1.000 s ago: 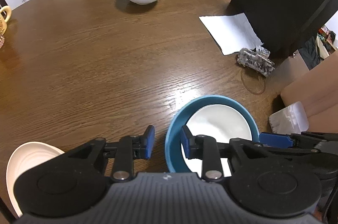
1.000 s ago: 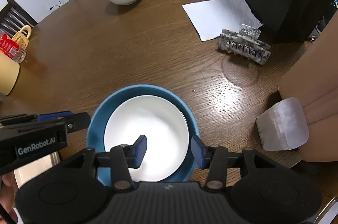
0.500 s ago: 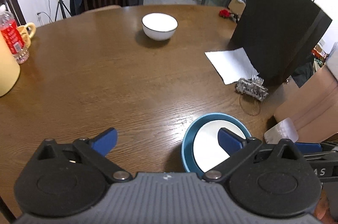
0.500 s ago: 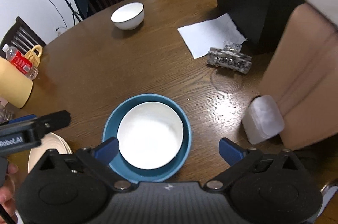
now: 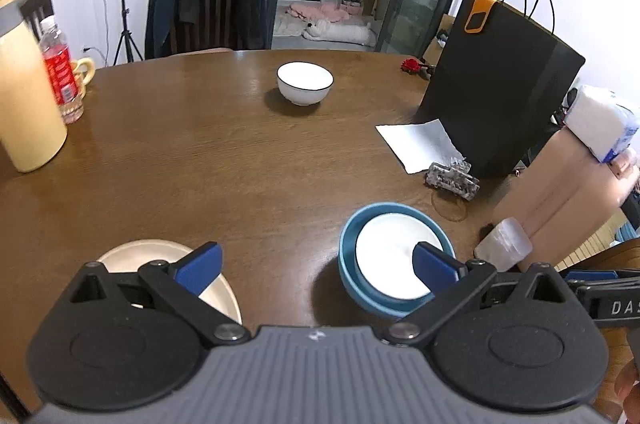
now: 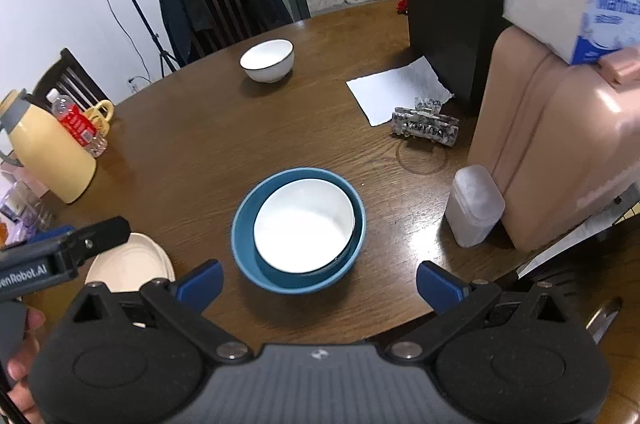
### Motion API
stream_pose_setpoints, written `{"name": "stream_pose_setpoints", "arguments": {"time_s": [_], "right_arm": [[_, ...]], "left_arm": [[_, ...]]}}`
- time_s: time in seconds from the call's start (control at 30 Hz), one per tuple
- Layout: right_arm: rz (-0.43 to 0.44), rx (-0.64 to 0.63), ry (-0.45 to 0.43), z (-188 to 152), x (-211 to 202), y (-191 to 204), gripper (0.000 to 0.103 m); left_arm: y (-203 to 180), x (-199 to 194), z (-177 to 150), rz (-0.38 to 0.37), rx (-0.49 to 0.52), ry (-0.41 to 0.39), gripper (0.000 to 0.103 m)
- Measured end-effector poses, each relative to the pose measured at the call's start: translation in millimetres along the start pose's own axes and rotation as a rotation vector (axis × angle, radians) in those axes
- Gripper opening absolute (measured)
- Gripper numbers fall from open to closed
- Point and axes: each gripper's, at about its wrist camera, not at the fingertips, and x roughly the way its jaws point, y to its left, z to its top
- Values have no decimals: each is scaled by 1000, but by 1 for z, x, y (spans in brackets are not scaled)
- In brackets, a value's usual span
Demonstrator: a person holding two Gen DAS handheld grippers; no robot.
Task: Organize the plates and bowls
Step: 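Withdraw both grippers up and back from the nested bowls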
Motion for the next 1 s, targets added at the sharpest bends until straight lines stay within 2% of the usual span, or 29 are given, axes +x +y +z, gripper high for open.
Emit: {"name": "stream_pose_setpoints", "arguments": {"time_s": [0.27, 0.53, 0.8, 1.0], "right_arm": [[-8, -9, -34, -34, -22, -5, 103], [4, 5, -27, -48, -30, -11, 103], [-8, -13, -27, -36, -28, -2, 103], [-53, -38, -27, -10, -25, 4, 103]], "left_arm": [[3, -27, -30, 24, -14, -60, 103], [8, -40, -41, 40, -30, -65, 103], [8, -44, -33, 46, -25, -74, 103], [2, -35, -5, 43, 7, -88, 103]]}}
